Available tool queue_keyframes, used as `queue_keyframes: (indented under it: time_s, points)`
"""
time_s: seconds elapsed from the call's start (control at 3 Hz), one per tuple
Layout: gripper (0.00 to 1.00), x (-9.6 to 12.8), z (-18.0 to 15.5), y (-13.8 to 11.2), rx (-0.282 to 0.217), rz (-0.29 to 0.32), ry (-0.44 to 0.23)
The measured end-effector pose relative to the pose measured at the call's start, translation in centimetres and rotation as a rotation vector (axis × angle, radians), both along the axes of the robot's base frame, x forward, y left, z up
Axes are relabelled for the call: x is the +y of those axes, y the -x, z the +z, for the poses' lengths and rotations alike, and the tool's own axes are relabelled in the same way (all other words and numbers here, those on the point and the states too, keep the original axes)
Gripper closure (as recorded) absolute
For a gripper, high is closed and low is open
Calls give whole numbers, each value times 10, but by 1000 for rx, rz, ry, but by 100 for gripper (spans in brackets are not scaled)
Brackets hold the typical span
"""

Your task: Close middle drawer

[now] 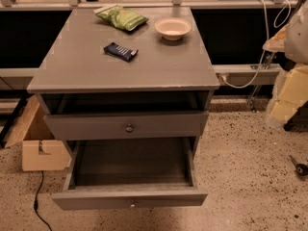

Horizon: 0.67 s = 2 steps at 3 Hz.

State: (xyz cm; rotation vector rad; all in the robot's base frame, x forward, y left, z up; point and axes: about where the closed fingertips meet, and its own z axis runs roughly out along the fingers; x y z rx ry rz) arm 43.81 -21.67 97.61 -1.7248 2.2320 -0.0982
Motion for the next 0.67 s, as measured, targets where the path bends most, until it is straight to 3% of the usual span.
queue_keyframes:
  time_s: [0.33, 0.67]
  points:
    - [0, 0, 0, 0, 0, 0, 0]
    - [0, 4, -42, 8, 72, -21, -64]
